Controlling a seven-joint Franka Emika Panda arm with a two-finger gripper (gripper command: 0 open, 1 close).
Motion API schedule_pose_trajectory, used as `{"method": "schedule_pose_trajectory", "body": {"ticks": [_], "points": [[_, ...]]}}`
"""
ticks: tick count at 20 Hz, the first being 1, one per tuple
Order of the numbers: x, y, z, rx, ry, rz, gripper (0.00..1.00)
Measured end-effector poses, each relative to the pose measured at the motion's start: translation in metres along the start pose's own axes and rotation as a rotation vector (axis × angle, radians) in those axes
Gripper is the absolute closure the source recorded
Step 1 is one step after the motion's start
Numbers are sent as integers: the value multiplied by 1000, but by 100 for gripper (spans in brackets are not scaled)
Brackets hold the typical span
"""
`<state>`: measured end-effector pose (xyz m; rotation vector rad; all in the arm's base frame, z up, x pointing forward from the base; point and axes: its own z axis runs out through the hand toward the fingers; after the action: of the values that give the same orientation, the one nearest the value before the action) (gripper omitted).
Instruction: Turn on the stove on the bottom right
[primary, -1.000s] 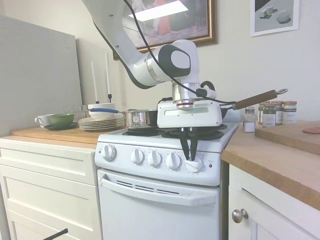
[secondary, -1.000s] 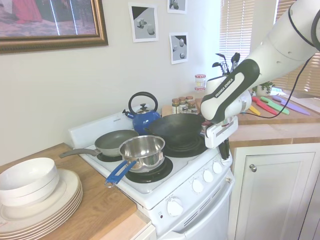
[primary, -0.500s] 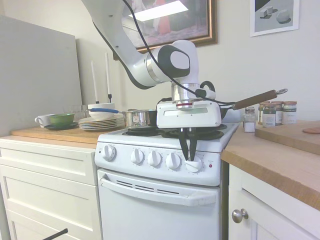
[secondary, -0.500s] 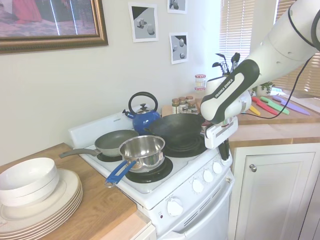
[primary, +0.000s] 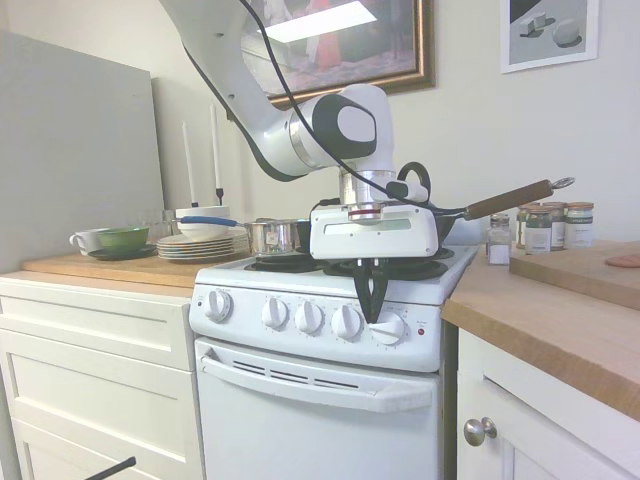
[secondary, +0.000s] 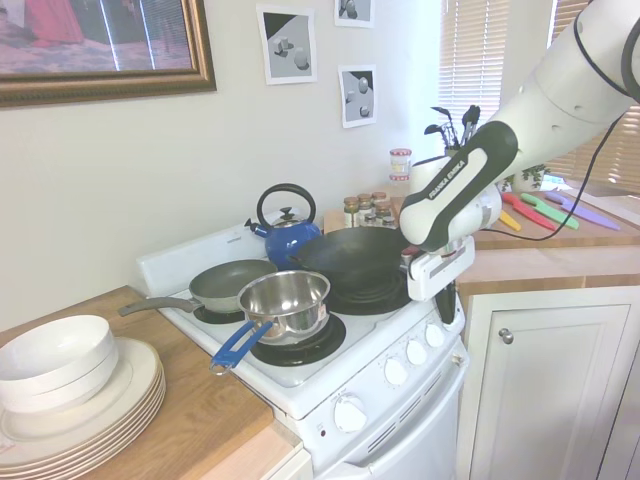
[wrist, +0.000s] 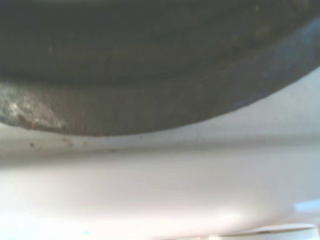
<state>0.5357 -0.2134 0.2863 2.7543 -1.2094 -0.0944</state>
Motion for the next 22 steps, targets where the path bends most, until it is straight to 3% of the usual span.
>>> {"method": "schedule_pose_trajectory", "body": {"ticks": [22], "points": [[2,7,21,-11,-14,16,100]]}}
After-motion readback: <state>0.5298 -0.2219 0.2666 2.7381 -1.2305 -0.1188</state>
